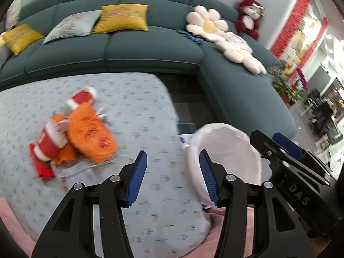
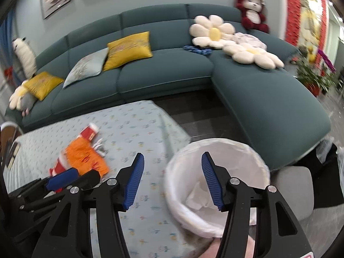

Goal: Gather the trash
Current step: 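Grasp the red packet with the left gripper while the right gripper grasps the grey pouch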

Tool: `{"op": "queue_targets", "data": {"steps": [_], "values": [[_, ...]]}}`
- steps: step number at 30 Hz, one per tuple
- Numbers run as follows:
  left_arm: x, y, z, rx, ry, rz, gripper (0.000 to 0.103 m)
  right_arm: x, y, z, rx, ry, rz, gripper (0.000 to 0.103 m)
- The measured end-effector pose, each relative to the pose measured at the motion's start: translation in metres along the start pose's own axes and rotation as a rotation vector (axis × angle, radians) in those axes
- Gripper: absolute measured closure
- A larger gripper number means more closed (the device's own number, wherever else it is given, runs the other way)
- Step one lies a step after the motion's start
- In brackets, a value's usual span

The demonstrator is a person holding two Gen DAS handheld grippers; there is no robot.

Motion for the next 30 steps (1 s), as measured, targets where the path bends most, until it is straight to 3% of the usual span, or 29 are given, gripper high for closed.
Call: {"op": "queue_targets", "data": {"steps": [11, 16, 30], "values": [[0.009, -0.026, -0.083, -0.119, -0.085, 0.024, 0.055, 0.013, 0.005, -0.084, -0.069, -0.120, -0.034, 0.044], [0.015, -0.037, -0.122, -0.170, -0.141, 0.030, 0.046, 0.023, 0.010, -0.115, -0.093, -0.167, -0.055, 0.041], [0.051, -0.047, -0.222, -0.278, -0.304, -0.005, 0.040, 0.066, 0.036, -0.185, -0.155, -0.270, -0.142, 0.040]]}}
Point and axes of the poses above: each gripper's, at about its wrist camera, not at the fingertips, and y roughly the way its jaws point, z to its right, x to its underside, the point moved 9 cm from there along y, roughly the way its jaws point, and after that the axes turned 2 degrees about -z, right-handed, at the moved point
